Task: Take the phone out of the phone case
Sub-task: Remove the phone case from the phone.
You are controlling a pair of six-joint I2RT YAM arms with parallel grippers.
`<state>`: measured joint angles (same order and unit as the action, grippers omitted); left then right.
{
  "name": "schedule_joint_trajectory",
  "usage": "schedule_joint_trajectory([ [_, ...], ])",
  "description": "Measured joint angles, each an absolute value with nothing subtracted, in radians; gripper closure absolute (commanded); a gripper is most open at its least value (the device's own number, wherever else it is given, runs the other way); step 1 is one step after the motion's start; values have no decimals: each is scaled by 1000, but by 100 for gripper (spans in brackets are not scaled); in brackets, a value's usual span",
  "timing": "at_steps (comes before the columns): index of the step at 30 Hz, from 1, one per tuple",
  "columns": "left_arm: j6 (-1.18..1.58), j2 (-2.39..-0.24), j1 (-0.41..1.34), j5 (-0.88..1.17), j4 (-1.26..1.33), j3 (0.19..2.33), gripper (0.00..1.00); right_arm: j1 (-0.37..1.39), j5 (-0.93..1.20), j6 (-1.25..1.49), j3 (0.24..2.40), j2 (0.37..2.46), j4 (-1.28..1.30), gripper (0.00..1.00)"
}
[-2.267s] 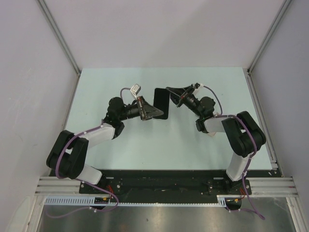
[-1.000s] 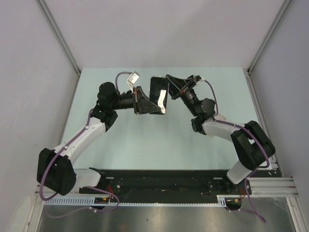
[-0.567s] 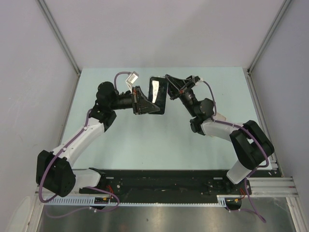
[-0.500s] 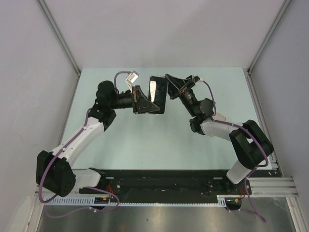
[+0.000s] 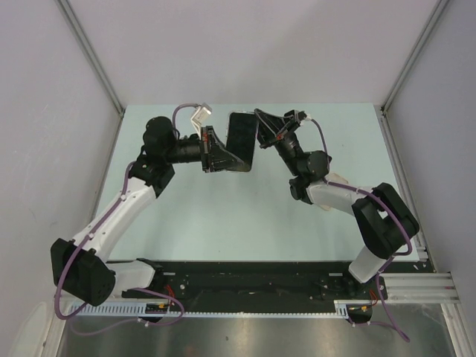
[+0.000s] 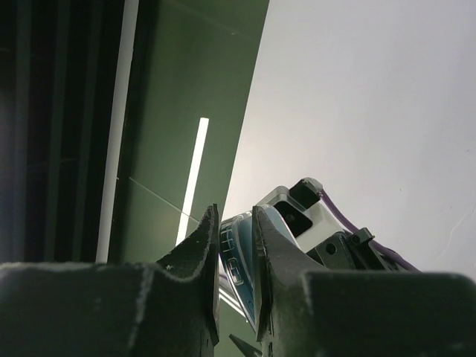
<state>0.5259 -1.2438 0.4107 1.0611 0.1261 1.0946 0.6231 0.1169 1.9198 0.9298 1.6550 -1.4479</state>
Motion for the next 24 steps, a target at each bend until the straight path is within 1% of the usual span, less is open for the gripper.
schedule_joint_trajectory([
  [4, 492, -1232, 409, 1052, 90, 1101, 100, 629, 117, 1921, 939, 1661, -1453, 100],
  [24, 373, -1210, 400, 1025, 101, 1102, 100, 673, 63, 1958, 1031, 1689, -1426, 100],
])
